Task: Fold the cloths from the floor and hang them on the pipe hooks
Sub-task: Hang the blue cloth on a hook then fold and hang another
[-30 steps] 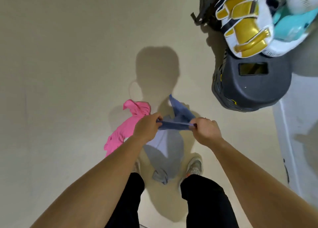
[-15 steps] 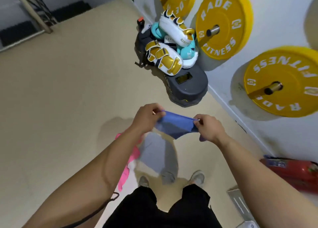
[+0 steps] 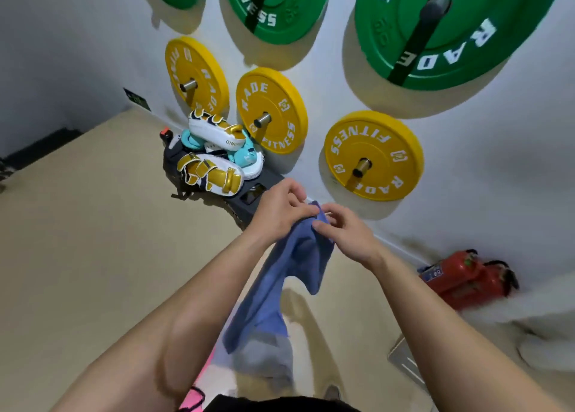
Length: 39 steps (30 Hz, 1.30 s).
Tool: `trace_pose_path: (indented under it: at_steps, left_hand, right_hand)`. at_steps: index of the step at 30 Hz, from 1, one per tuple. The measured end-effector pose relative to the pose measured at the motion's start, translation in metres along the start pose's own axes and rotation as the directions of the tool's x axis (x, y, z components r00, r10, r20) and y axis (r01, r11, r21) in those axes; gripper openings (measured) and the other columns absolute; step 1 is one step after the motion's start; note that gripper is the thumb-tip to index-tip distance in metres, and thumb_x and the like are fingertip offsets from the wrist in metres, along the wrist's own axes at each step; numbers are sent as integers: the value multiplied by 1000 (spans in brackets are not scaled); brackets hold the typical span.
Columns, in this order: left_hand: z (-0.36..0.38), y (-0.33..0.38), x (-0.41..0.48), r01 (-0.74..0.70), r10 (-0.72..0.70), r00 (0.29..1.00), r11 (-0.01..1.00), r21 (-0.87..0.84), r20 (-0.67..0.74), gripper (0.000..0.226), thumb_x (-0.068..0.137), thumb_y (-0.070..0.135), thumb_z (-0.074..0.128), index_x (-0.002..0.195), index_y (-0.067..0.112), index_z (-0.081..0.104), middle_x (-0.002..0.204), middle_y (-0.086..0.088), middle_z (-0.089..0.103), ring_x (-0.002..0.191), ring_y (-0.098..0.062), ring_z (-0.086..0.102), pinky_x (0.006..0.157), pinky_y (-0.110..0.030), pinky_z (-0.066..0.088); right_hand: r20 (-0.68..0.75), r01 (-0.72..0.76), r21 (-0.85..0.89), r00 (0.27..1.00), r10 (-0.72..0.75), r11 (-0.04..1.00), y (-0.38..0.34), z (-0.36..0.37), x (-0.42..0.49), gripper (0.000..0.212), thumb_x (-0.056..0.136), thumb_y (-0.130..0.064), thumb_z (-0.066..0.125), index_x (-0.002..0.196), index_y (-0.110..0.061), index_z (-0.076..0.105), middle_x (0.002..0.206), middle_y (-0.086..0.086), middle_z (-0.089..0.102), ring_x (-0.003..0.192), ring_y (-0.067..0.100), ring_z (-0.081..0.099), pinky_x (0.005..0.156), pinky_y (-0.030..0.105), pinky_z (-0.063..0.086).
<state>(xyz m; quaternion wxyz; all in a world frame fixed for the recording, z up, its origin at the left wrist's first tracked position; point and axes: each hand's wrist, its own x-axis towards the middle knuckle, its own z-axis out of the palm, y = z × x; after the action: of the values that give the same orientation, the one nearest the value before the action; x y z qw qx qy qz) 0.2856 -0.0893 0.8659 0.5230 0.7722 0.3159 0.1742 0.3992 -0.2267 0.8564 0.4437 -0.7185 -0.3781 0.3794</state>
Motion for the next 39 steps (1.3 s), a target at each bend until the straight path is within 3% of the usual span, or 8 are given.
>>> trace_pose_path:
  at_steps: [7,10,15,19,22,28,32,39]
  left_hand:
    - [58,17,-13,32,-2,976,990,-137,216,28,84,17,76,106,17,59,80,-2,68,65,-6,60,58,-26,48]
    - [89,13,-16,-35,48,951,998,-48,307,22,85,21,73,106,19,68,96,-9,73,82,-14,63,78,-43,54]
    - [126,12,-13,-48,35,949,998,32,313,8,94,20,66,88,19,69,75,16,66,69,1,54,69,-23,42]
    - [133,27,-3,-16,22,988,999,-39,154,9,94,15,64,87,18,67,68,5,63,54,0,50,52,-14,38]
    - [147,44,5,-76,81,990,996,-52,118,10,94,17,64,87,23,69,77,0,68,64,-5,57,57,-17,46]
    - [175,63,11,-152,145,975,988,31,166,4,93,20,65,91,21,69,79,3,67,72,-6,58,69,-20,47]
    - [177,64,9,-147,142,973,989,11,182,3,90,16,70,92,14,71,71,3,66,65,-4,57,67,-20,45]
    - [169,58,-1,-145,146,982,989,-15,124,5,86,14,75,85,16,71,71,0,70,65,-4,60,67,-16,46]
  right_hand:
    - [-165,151,-46,974,-157,987,-4,-63,-16,14,96,-12,59,89,-8,70,74,-3,64,67,1,54,63,15,42]
    - [-223,179,11,959,-172,984,-12,-88,-26,17,97,-13,57,84,-9,67,75,-1,62,69,4,54,63,16,41]
    - [-374,110,-56,919,-123,992,-3,-142,-39,24,97,-21,57,82,-5,66,75,-1,59,70,7,49,64,22,37]
    - [-514,-84,-180,858,-21,980,31,-185,-57,21,95,-22,57,80,-11,67,79,0,63,78,14,53,63,24,40]
    - [-460,-195,-177,883,94,965,61,-197,-71,24,94,-16,55,71,-22,58,69,-7,55,71,15,50,58,28,36]
    - [-293,-208,67,931,219,976,73,-187,-84,35,87,-6,47,103,-32,64,76,-3,63,70,15,57,64,28,45]
    - [-177,-123,-11,977,119,992,67,-176,-80,31,92,-18,52,111,-33,71,102,-12,69,95,6,63,86,25,48]
    - [-189,24,-262,979,-75,965,52,-167,-75,14,88,-28,69,74,-29,65,76,-8,64,71,3,54,62,18,40]
